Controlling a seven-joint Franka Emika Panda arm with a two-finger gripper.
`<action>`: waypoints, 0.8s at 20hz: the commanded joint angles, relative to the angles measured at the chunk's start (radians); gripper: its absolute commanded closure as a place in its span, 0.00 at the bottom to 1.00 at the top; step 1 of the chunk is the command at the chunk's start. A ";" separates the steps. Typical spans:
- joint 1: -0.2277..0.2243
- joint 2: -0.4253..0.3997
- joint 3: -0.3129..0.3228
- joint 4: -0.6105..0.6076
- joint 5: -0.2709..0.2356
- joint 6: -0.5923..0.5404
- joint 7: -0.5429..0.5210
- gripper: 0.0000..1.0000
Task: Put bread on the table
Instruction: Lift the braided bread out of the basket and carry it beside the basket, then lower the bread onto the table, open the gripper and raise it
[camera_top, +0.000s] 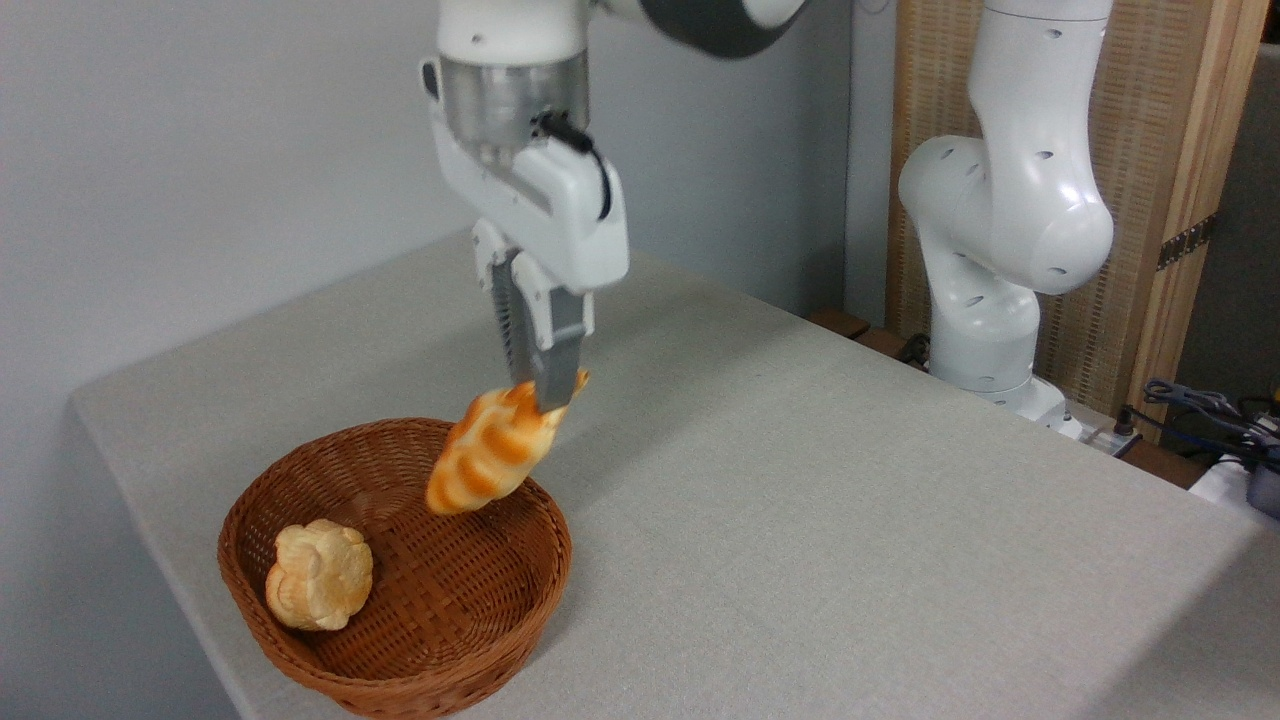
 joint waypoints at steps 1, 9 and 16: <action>0.000 -0.046 0.011 0.005 -0.018 -0.124 -0.007 0.67; -0.003 -0.051 0.002 0.000 -0.015 -0.297 -0.004 0.34; -0.014 -0.039 -0.005 -0.006 -0.013 -0.314 -0.013 0.00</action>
